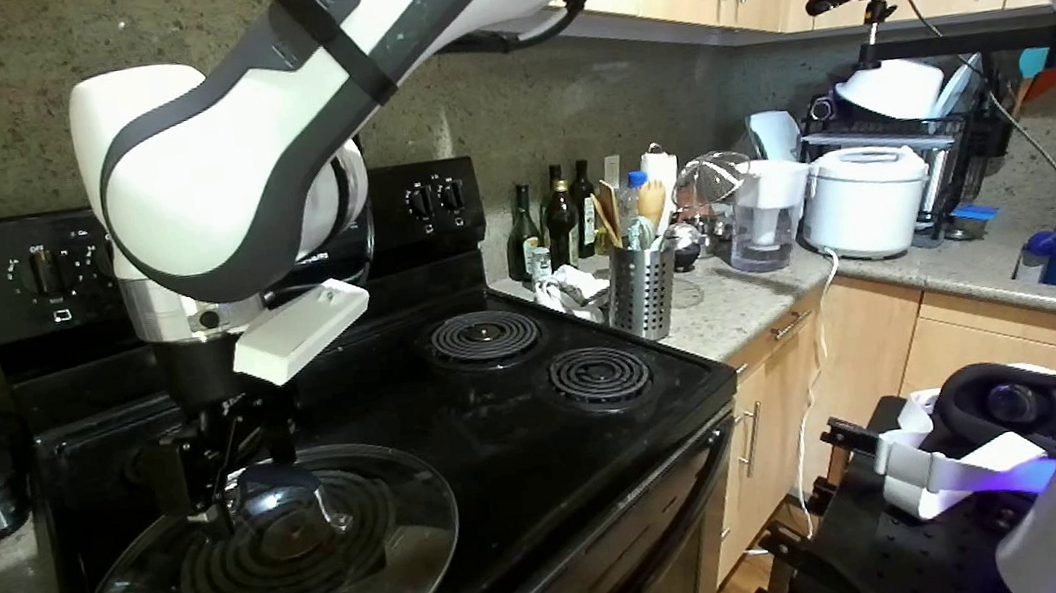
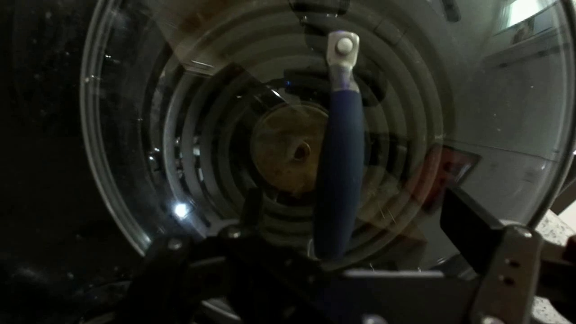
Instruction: Move the lid from the front left plate of the stove to the back right one
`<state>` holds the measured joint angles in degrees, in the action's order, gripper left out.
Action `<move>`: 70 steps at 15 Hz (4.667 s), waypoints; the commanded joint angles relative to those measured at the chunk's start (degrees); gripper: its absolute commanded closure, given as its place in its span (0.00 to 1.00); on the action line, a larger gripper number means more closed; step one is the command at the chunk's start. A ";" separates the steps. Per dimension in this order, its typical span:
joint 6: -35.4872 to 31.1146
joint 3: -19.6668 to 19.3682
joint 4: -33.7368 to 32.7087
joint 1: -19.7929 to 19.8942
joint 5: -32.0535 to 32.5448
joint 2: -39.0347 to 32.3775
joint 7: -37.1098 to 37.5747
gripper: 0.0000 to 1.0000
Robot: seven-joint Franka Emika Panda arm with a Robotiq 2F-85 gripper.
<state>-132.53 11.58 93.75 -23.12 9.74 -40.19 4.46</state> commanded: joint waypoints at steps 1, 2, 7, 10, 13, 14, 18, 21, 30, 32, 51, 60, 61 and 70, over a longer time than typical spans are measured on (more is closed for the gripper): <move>-0.95 -0.82 0.40 -0.47 -1.44 -0.49 2.83 0.00; -1.17 -0.84 0.43 -0.45 -1.69 -0.62 3.04 0.00; -2.44 -0.73 0.46 -0.49 -2.58 -0.33 4.08 0.36; -3.12 -0.68 0.60 -0.41 -3.10 0.06 3.90 0.62; -3.12 -0.81 0.80 -0.20 -3.20 0.36 3.76 0.86; -2.96 -0.96 0.85 -0.18 -3.11 0.43 3.78 0.94; -2.43 -1.13 0.98 -0.12 -3.12 0.71 3.69 0.99; -1.70 -0.96 1.02 -0.10 -3.14 1.10 3.36 0.98; -1.99 1.01 3.64 0.73 -4.49 4.56 1.62 0.98; -2.06 1.27 4.18 0.91 -4.70 5.40 1.40 0.98; 0.41 1.58 6.51 5.95 -8.38 10.80 -2.58 0.98; 0.21 1.19 10.52 8.85 -11.05 16.67 -3.89 0.98; 0.09 1.12 10.91 9.22 -11.22 17.25 -3.85 0.98; -1.60 0.02 10.73 14.22 -16.97 21.07 -3.66 0.98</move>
<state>-133.82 11.94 103.21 -10.67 -4.01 -23.23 2.26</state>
